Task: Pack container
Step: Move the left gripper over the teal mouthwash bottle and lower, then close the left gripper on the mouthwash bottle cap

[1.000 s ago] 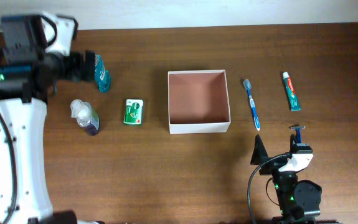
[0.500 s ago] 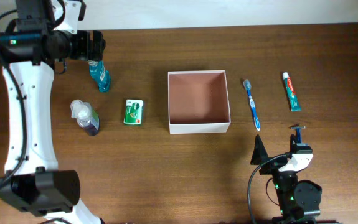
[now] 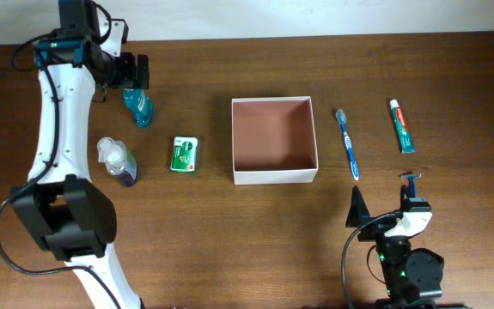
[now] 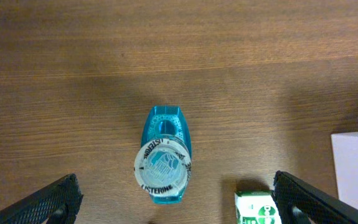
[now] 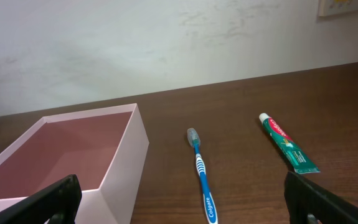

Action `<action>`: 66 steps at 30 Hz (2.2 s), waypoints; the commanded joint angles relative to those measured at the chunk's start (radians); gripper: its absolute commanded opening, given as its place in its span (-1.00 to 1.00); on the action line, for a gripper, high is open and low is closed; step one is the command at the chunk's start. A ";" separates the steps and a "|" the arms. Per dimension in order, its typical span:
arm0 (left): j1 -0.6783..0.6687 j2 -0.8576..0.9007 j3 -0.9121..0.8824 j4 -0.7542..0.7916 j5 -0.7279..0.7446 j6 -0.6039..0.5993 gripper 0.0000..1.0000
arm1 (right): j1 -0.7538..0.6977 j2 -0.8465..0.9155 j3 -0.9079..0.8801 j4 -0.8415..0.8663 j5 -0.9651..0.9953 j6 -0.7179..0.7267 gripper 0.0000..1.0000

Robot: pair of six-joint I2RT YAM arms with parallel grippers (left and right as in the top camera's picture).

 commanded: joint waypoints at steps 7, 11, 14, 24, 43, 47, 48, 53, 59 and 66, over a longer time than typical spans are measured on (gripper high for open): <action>0.002 0.050 0.014 0.006 -0.021 -0.012 0.99 | 0.006 -0.008 -0.005 -0.006 -0.002 -0.003 0.97; 0.002 0.063 0.014 0.006 -0.022 0.007 0.99 | 0.006 -0.008 -0.005 -0.006 -0.002 -0.003 0.97; 0.002 0.082 0.014 0.002 -0.022 0.007 0.99 | 0.006 -0.008 -0.005 -0.006 -0.002 -0.003 0.97; 0.002 0.121 0.014 0.030 -0.035 0.007 0.99 | 0.006 -0.008 -0.005 -0.006 -0.002 -0.003 0.96; 0.002 0.173 0.014 0.044 -0.073 0.007 0.99 | 0.006 -0.008 -0.005 -0.006 -0.002 -0.003 0.97; 0.002 0.175 0.014 0.048 -0.073 0.008 0.99 | 0.006 -0.008 -0.005 -0.006 -0.002 -0.003 0.97; 0.002 0.175 0.014 0.050 -0.073 0.009 0.99 | 0.006 -0.008 -0.005 -0.006 -0.002 -0.003 0.97; 0.002 0.174 0.014 0.054 -0.073 0.015 0.91 | 0.006 -0.008 -0.005 -0.006 -0.002 -0.003 0.97; 0.002 0.174 0.014 0.056 -0.070 0.015 0.41 | 0.006 -0.008 -0.005 -0.006 -0.002 -0.003 0.97; 0.002 0.174 0.014 0.066 -0.069 0.014 -0.02 | 0.006 -0.008 -0.005 -0.006 -0.002 -0.003 0.97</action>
